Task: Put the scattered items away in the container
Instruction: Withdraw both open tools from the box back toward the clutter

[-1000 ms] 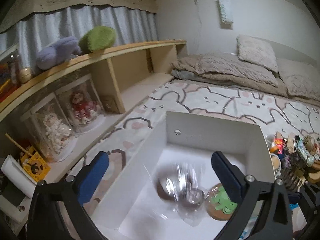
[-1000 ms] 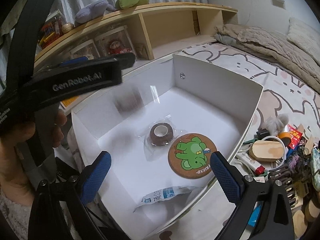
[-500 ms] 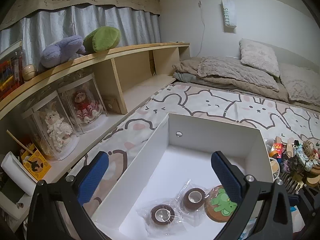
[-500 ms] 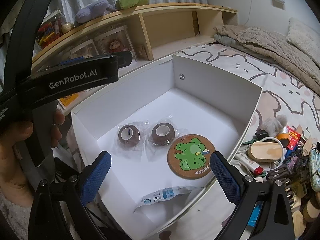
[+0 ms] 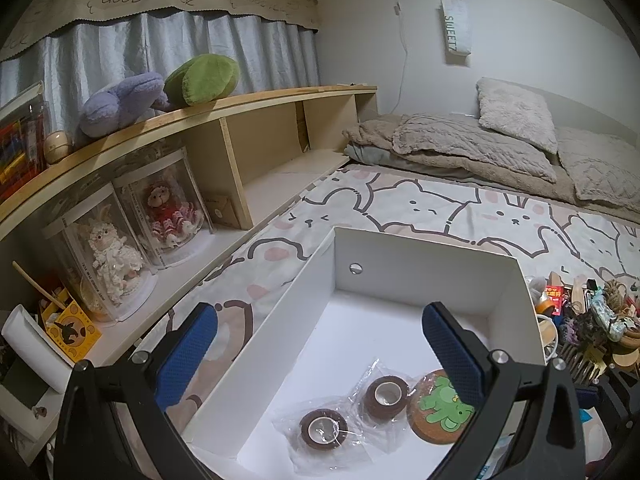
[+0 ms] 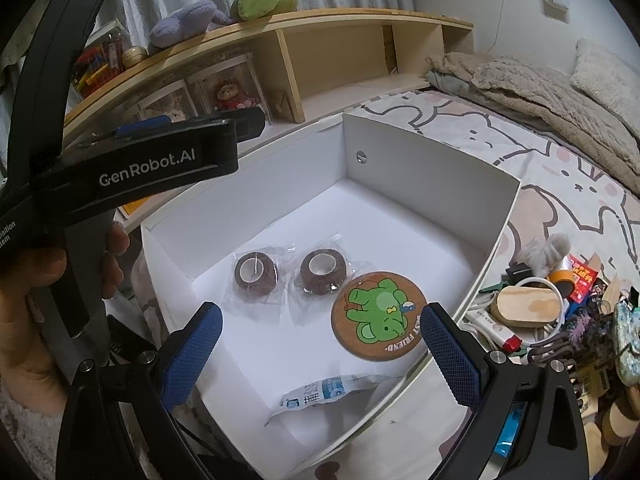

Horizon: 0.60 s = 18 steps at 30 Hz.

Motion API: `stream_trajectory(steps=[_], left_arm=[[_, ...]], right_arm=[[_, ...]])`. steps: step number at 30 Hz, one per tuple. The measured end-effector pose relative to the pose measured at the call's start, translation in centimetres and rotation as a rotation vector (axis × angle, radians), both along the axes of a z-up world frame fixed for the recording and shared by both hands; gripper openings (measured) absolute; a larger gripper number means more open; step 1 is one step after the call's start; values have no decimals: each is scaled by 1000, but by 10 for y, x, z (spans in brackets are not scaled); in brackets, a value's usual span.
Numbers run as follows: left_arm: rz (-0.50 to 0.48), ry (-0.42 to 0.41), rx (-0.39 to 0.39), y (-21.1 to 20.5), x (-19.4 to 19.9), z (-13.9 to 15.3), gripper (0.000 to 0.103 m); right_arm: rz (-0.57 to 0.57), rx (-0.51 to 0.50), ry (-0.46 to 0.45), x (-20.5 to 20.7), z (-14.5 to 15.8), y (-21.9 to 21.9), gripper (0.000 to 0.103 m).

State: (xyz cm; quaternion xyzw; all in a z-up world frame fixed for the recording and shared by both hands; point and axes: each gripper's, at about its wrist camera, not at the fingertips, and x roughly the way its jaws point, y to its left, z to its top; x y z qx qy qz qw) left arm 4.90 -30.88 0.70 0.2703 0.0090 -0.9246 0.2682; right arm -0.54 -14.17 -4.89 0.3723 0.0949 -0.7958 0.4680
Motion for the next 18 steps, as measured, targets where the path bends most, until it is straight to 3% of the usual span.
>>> stream_trajectory(steps=[18], left_arm=[[36,-3,-30,0,-2,3,103]], right_arm=[[-86,-56,74,-6,10,13,103]])
